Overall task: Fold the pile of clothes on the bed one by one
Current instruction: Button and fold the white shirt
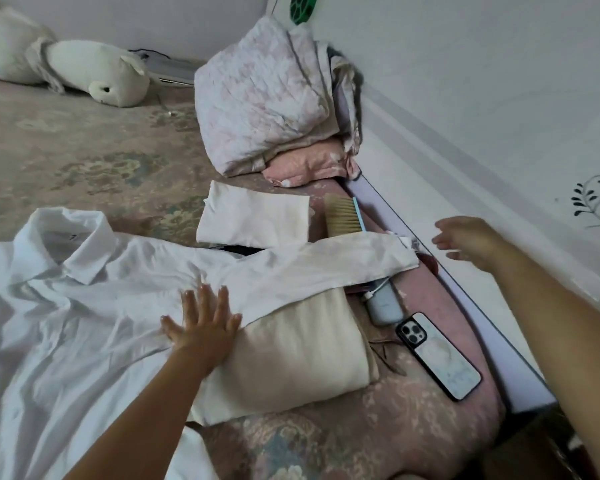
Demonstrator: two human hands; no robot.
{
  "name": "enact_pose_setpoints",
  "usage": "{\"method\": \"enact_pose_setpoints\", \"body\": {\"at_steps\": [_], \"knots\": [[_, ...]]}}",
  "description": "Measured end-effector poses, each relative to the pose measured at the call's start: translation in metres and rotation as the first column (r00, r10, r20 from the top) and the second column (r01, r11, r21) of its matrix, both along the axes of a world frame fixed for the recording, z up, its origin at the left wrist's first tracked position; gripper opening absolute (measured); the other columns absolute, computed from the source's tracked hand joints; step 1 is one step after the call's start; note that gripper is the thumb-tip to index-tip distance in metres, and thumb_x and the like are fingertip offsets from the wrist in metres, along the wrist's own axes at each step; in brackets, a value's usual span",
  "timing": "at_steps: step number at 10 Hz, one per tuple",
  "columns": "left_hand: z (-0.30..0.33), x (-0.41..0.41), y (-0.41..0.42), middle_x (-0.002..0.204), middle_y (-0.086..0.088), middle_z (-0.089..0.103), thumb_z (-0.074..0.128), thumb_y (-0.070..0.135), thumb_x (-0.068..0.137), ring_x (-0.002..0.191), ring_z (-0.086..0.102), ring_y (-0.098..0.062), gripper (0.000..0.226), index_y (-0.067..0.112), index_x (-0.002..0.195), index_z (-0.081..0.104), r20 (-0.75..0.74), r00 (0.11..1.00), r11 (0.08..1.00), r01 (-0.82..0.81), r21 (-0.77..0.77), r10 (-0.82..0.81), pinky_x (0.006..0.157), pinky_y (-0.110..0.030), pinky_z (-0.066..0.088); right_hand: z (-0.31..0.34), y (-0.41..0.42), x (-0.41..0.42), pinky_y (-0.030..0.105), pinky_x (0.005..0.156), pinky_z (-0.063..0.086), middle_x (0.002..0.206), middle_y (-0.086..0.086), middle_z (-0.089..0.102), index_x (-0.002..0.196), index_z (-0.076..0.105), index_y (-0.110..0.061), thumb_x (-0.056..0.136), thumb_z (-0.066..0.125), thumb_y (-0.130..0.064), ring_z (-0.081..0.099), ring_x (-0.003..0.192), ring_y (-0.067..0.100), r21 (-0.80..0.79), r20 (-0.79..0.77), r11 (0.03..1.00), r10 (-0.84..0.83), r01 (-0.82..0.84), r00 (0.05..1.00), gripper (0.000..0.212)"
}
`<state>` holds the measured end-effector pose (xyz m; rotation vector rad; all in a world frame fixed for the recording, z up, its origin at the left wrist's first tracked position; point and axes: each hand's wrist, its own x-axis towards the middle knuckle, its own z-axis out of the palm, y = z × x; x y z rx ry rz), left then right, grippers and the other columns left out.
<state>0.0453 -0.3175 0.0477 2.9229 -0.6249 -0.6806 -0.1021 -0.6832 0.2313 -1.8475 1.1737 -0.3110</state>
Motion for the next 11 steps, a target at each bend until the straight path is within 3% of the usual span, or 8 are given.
{"method": "enact_pose_setpoints", "body": {"at_steps": [1,3,5,6,8,9,10,11], "knots": [[-0.003,0.000,0.000,0.155,-0.002,-0.028,0.007,0.052,0.098,0.143,-0.023,-0.029,0.060,0.032,0.145,-0.024,0.007,1.000,1.000,-0.002,0.015,0.002,0.109,-0.064,0.005,-0.048,0.002,0.003,0.026,0.060,0.040,0.078,0.010,0.054,0.075,0.053,-0.014,0.093,0.056,-0.018,0.049,0.065,0.017,0.044,-0.131,0.998,-0.049,0.056,0.990,0.018],[-0.011,0.000,-0.002,0.155,-0.003,-0.027,0.006,0.053,0.097,0.143,-0.022,-0.029,0.060,0.033,0.145,-0.025,0.046,0.999,0.997,0.011,0.076,-0.014,0.109,-0.062,0.008,-0.090,-0.013,0.017,0.036,0.072,0.052,0.097,0.016,0.058,0.089,0.055,-0.011,0.093,0.055,-0.031,0.058,0.079,0.028,0.209,-0.080,0.943,-0.248,0.260,0.965,0.020],[-0.018,-0.003,-0.004,0.156,-0.003,-0.024,0.005,0.052,0.097,0.143,-0.020,-0.030,0.060,0.031,0.145,-0.025,0.111,0.994,0.996,0.010,0.086,-0.019,0.109,-0.062,0.011,-0.111,-0.015,0.045,0.028,0.053,0.036,0.073,0.006,0.053,0.092,0.052,-0.016,0.093,0.057,-0.032,0.049,0.062,0.019,0.451,-0.037,0.826,-0.362,0.339,0.931,0.016],[-0.021,-0.002,-0.005,0.156,-0.003,-0.023,0.005,0.052,0.097,0.143,-0.020,-0.031,0.061,0.031,0.146,-0.024,0.121,0.993,0.997,0.003,0.077,-0.012,0.108,-0.063,0.011,-0.116,-0.017,0.048,0.029,0.052,0.034,0.067,0.006,0.046,0.078,0.048,-0.014,0.092,0.059,-0.028,0.044,0.057,0.019,0.442,-0.068,0.829,-0.349,0.342,0.935,0.023],[-0.021,-0.002,-0.006,0.156,-0.003,-0.025,0.004,0.053,0.097,0.142,-0.023,-0.032,0.060,0.031,0.146,-0.023,0.104,0.995,0.997,0.004,0.076,-0.012,0.108,-0.066,0.007,-0.111,-0.017,0.038,0.039,0.065,0.048,0.069,0.013,0.054,0.089,0.050,-0.005,0.097,0.047,-0.011,0.051,0.061,0.025,0.259,-0.157,0.915,-0.277,0.310,0.948,0.010],[-0.017,-0.001,-0.006,0.155,-0.004,-0.027,0.003,0.053,0.097,0.141,-0.025,-0.033,0.060,0.030,0.146,-0.024,0.076,0.997,0.998,0.012,0.068,-0.017,0.107,-0.067,0.004,-0.098,-0.024,0.037,0.044,0.079,0.055,0.086,0.026,0.067,0.099,0.059,0.009,0.091,0.045,-0.004,0.066,0.083,0.036,-0.023,-0.288,0.970,-0.237,0.241,0.928,0.021],[-0.015,-0.001,-0.004,0.154,-0.004,-0.029,0.003,0.053,0.097,0.140,-0.027,-0.033,0.061,0.030,0.145,-0.024,0.058,0.998,0.998,0.017,0.057,-0.020,0.107,-0.068,0.002,-0.083,-0.018,0.047,0.042,0.081,0.053,0.109,0.025,0.063,0.119,0.055,0.006,0.089,0.045,-0.001,0.063,0.096,0.035,-0.003,-0.186,0.977,-0.212,0.215,0.960,0.032],[-0.011,0.000,-0.003,0.153,-0.003,-0.032,0.005,0.054,0.097,0.139,-0.030,-0.032,0.061,0.031,0.145,-0.024,0.008,1.000,0.998,0.025,0.053,-0.026,0.107,-0.069,-0.002,-0.073,-0.005,0.053,0.028,0.067,0.057,0.103,0.011,0.066,0.123,0.048,-0.001,0.080,0.057,-0.010,0.061,0.092,0.025,0.211,0.285,0.962,-0.229,0.173,0.931,0.045]]}}
